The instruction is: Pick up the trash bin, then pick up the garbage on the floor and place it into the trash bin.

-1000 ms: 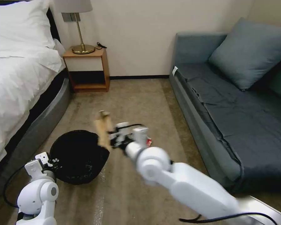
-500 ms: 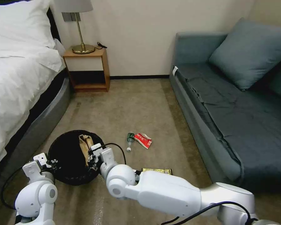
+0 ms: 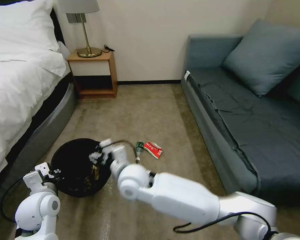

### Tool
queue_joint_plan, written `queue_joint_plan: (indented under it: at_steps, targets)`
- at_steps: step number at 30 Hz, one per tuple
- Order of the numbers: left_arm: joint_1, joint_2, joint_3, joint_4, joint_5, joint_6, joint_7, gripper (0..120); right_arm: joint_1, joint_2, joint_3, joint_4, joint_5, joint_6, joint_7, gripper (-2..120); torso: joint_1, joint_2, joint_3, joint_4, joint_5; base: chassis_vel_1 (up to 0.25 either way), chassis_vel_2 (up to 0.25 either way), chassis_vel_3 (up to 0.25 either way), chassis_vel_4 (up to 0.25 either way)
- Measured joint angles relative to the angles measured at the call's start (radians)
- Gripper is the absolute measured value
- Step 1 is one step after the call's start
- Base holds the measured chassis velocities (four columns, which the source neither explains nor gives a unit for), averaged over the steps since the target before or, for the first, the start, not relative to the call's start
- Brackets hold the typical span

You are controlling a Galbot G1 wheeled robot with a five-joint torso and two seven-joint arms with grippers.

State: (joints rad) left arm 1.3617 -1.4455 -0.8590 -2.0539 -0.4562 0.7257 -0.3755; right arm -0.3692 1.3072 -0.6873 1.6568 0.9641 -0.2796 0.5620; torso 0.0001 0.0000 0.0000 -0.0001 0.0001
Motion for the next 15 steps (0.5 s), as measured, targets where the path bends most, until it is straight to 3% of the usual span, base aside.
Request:
queue_joint_plan:
  at_steps: [3, 6, 7, 9, 10, 13, 14, 15]
  targets:
    - [0.000, 0.002, -0.001, 0.000, 0.000, 0.000, 0.001, 2, 0.022, -0.047, 0.008, -0.042, -0.044, 0.031, -0.085, 95, 0.000, 0.000, 0.000, 0.0001, 0.0001, 0.000, 0.000, 0.000, 0.000]
    - [0.003, 0.002, -0.006, 0.000, -0.001, -0.002, 0.002, 2, 0.048, -0.126, -0.014, -0.146, -0.144, 0.103, -0.261, 99, 0.000, 0.000, 0.000, -0.0002, 0.0002, 0.000, 0.000, 0.000, 0.000]
    - [0.003, 0.002, -0.006, 0.000, -0.001, -0.002, 0.002, 2, 0.048, -0.126, -0.014, -0.146, -0.144, 0.103, -0.261, 99, 0.000, 0.000, 0.000, -0.0002, 0.0002, 0.000, 0.000, 0.000, 0.000]
    - [0.007, 0.001, -0.011, 0.000, -0.001, -0.004, 0.003, 2, 0.055, -0.164, -0.041, -0.251, -0.277, 0.187, -0.398, 100, 0.000, 0.000, 0.000, -0.0001, 0.0003, 0.000, 0.000, 0.000, 0.000]
    - [0.007, 0.001, -0.011, 0.000, -0.001, -0.004, 0.003, 2, 0.055, -0.164, -0.041, -0.251, -0.277, 0.187, -0.398, 100, 0.000, 0.000, 0.000, -0.0001, 0.0003, 0.000, 0.000, 0.000, 0.000]
    - [0.014, 0.001, -0.017, -0.001, -0.001, -0.008, 0.005, 2, 0.076, -0.188, -0.065, -0.418, -0.462, 0.347, -0.648, 100, 0.000, 0.000, 0.000, 0.0000, 0.0000, 0.000, 0.000, 0.000, 0.000]
    - [0.014, 0.001, -0.017, -0.001, -0.001, -0.008, 0.005, 2, 0.076, -0.188, -0.065, -0.418, -0.462, 0.347, -0.648, 100, 0.000, 0.000, 0.000, 0.0000, 0.0000, 0.000, 0.000, 0.000, 0.000]
    - [0.016, 0.001, -0.019, -0.001, -0.001, -0.009, 0.005, 2, 0.085, -0.187, -0.076, -0.489, -0.517, 0.413, -0.738, 100, 0.000, 0.000, 0.000, 0.0000, 0.0001, 0.000, 0.000, 0.000, 0.000]
